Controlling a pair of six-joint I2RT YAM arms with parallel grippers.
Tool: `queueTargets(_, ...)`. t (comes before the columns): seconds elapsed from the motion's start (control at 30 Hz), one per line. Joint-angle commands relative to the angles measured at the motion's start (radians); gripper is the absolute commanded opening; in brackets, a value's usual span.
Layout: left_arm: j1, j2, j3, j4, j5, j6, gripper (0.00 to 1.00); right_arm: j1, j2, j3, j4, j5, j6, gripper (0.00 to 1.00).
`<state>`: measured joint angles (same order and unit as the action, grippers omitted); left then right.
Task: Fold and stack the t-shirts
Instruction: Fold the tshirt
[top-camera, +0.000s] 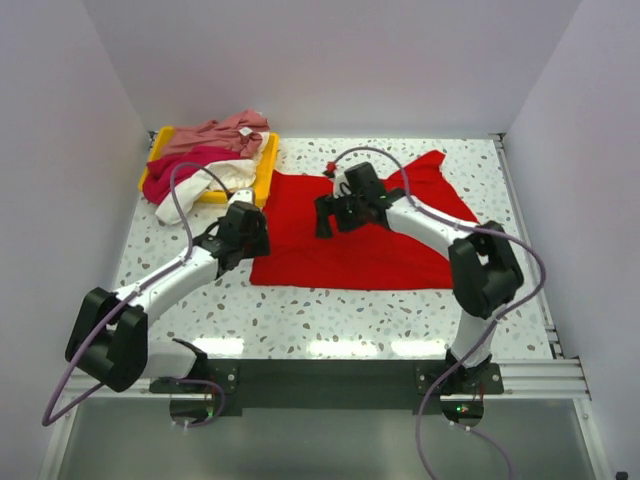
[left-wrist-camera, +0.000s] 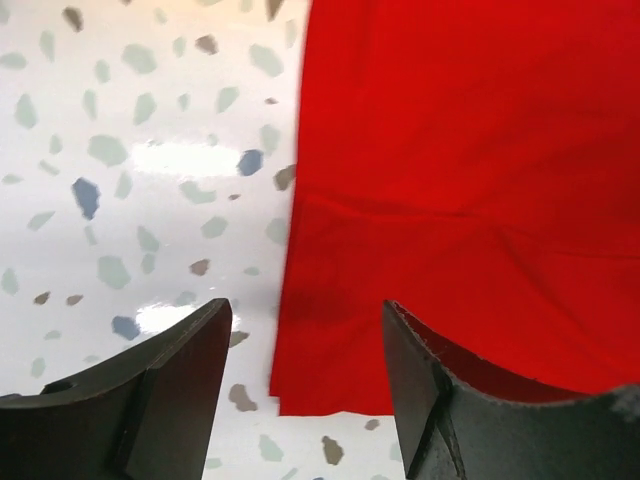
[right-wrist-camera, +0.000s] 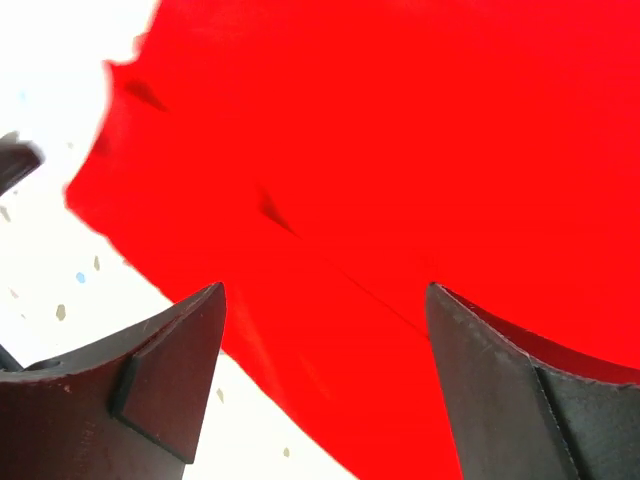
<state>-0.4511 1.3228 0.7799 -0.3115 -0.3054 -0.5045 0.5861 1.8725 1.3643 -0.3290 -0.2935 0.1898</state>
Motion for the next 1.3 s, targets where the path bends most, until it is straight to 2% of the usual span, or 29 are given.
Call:
queueTargets(0.0, -0.064, 0.029, 0.056, 0.034, -0.009, 0.011, 0.67, -0.124, -0.114, -0.138, 0.008, 0.093, 0.151, 0.84)
queueTargets(0.13, -0.095, 0.084, 0.052, 0.133, 0.095, -0.002, 0.67, -0.296, -0.174, -0.257, 0.025, 0.094, 0.221, 0.86)
queueTargets(0.3, -0.093, 0.183, 0.03, 0.258, 0.173, -0.011, 0.67, -0.42, -0.187, -0.327, 0.004, 0.117, 0.254, 0.86)
queueTargets(0.43, -0.093, 0.257, 0.018, 0.296, 0.193, -0.02, 0.67, -0.531, -0.187, -0.367, -0.018, 0.12, 0.273, 0.86)
queueTargets(0.6, -0.087, 0.279, -0.019, 0.347, 0.192, -0.031, 0.67, -0.635, -0.182, -0.422, -0.022, 0.14, 0.269, 0.86)
queueTargets(0.73, -0.058, 0.3, -0.044, 0.356, 0.198, -0.032, 0.67, -0.689, -0.147, -0.43, -0.034, 0.163, 0.244, 0.86)
queueTargets(1.03, -0.012, 0.297, -0.102, 0.429, 0.259, -0.017, 0.67, -0.701, -0.125, -0.328, -0.11, 0.208, 0.183, 0.85)
queueTargets(1.13, -0.015, 0.274, -0.091, 0.433, 0.299, -0.02, 0.67, -0.7, -0.2, -0.338, -0.122, 0.203, 0.178, 0.85)
queueTargets(1.27, -0.02, 0.222, -0.057, 0.382, 0.278, -0.017, 0.68, -0.706, -0.312, -0.358, -0.189, 0.29, 0.169, 0.87)
